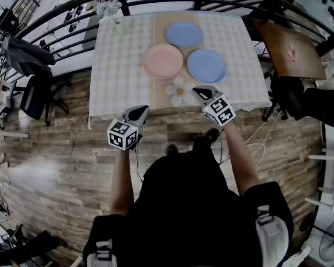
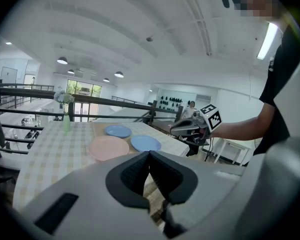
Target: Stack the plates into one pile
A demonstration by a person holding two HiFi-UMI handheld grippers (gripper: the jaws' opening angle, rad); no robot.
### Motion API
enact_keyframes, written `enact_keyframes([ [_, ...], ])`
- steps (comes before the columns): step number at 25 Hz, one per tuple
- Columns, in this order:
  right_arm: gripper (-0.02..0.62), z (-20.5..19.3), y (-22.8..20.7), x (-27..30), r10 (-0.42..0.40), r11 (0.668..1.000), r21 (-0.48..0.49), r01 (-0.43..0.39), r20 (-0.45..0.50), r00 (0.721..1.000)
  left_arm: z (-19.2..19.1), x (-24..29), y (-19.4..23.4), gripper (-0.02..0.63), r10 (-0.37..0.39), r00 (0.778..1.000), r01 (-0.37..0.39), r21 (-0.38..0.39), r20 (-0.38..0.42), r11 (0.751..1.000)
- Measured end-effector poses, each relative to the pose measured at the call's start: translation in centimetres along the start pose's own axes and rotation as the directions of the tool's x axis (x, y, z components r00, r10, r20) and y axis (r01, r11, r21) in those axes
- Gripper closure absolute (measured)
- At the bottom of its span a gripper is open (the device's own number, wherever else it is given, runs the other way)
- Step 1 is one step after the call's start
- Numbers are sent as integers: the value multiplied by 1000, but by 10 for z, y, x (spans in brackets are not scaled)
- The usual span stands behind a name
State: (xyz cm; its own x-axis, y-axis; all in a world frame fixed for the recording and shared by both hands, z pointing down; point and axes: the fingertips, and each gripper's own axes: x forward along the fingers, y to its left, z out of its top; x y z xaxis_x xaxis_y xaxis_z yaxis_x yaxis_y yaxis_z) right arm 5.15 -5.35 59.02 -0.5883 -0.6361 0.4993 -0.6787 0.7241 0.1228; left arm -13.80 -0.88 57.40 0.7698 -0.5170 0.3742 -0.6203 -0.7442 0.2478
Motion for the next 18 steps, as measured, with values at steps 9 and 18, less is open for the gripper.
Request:
enact_keyframes([
  [9, 598, -5, 3, 3, -15, 1000, -10, 15, -5, 1000, -1, -6, 1, 604, -9, 1000, 9, -1, 0, 1000],
  [18, 597, -11, 12, -2, -12, 1000, -3, 12, -15, 1000, -5, -5, -4, 604, -15, 1000, 15, 3, -5, 1000],
])
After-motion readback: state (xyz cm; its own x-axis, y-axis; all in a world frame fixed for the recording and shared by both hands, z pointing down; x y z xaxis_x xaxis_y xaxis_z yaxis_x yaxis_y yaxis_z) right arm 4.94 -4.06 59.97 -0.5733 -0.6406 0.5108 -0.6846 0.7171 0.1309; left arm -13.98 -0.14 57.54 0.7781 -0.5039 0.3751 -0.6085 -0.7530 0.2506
